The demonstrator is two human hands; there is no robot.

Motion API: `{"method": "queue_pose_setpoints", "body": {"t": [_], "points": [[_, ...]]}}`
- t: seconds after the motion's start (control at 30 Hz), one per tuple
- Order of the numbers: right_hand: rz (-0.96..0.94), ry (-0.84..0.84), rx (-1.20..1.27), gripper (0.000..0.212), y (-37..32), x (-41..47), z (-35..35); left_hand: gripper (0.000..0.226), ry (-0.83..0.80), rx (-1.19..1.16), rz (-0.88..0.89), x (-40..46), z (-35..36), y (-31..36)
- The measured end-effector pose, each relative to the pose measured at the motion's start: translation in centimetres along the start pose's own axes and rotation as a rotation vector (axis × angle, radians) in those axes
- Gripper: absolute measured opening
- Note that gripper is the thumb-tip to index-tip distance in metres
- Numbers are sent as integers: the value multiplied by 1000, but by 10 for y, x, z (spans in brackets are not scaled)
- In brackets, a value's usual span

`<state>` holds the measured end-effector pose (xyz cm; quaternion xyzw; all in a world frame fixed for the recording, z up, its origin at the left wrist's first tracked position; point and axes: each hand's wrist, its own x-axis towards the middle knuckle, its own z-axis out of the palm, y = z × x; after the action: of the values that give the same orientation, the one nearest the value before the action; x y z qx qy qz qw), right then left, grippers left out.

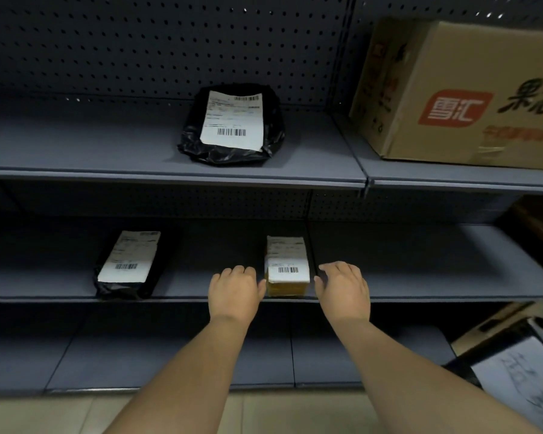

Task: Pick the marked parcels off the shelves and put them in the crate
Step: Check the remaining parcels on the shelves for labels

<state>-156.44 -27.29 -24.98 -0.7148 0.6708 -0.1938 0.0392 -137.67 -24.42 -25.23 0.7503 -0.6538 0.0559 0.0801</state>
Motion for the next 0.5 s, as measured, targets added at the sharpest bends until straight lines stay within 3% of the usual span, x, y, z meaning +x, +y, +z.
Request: {"method": "queue_pose_setpoints", "body": {"t": [0.2,0.5], "points": [[60,-42,84,35,13,8,5,34,-19,-78,-70,5,7,12],[524,-319,565,38,13,33,29,34,-206,-651,-476,31,34,19]]}}
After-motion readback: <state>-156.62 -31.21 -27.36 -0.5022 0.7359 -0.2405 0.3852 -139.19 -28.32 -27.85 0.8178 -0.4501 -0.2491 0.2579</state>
